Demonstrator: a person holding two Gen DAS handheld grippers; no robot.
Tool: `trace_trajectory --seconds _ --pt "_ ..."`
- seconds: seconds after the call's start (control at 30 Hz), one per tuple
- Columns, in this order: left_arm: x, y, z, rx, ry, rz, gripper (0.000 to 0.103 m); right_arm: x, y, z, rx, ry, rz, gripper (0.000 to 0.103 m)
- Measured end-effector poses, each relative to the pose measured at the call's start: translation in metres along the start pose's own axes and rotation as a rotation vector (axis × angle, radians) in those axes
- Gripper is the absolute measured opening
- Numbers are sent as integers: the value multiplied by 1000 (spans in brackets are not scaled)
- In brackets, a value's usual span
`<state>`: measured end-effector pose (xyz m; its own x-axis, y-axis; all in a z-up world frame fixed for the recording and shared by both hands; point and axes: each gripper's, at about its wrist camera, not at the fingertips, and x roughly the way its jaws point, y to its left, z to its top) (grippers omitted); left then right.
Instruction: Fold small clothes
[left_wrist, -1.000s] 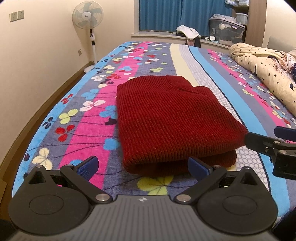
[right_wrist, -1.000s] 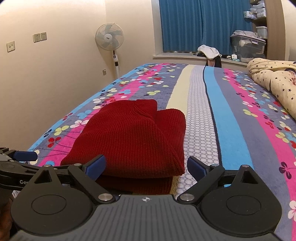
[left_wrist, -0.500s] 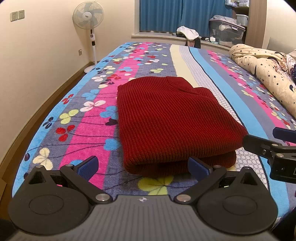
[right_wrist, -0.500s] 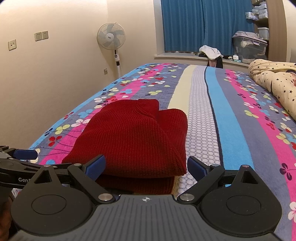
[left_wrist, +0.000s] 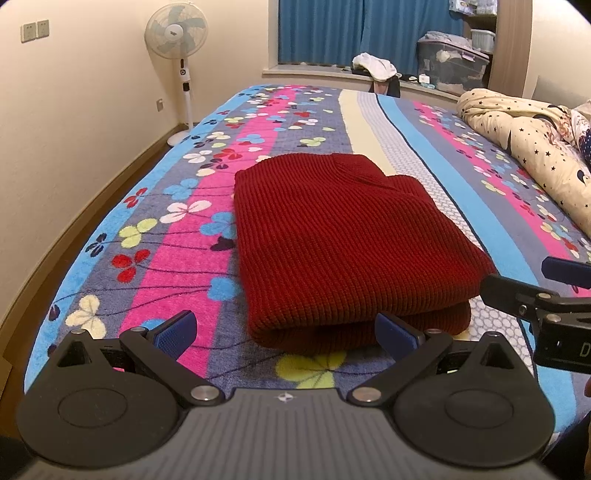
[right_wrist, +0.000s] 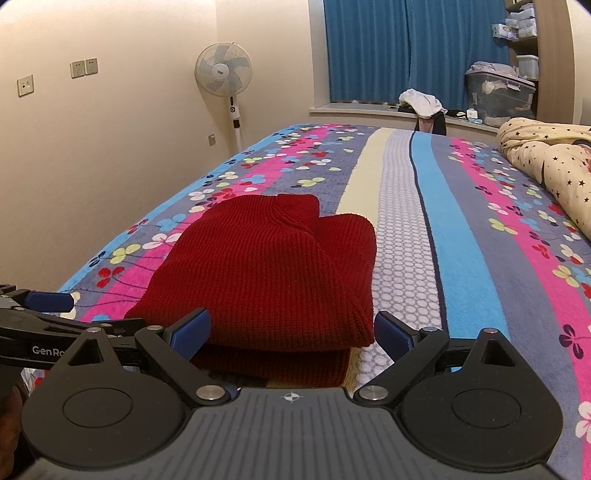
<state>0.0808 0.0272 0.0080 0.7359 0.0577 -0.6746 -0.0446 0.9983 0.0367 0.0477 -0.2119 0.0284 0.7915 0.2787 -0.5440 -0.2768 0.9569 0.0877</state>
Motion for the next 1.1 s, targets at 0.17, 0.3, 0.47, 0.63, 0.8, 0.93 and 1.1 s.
trace_trajectory --seconds 0.17,0.3,0.47,0.63,0.8,0.93,1.1 --pt "0 -1 0 -1 -3 -1 103 0 -1 -1 2 2 0 95" --pt "0 -2 0 8 -5 -3 103 0 -2 0 -2 0 2 95" --pt "0 -3 -1 8 -5 -3 103 0 -1 0 -1 0 1 95" --pt "0 -4 -1 10 -7 -4 103 0 -1 0 -2 0 2 95" --pt "0 -4 0 11 -8 -5 103 0 0 -1 -4 1 2 95" --pt "0 -4 0 13 -10 -6 103 0 0 -1 -4 1 2 95" --pt "-1 -5 0 13 -19 -5 103 0 0 -1 -4 1 2 95"
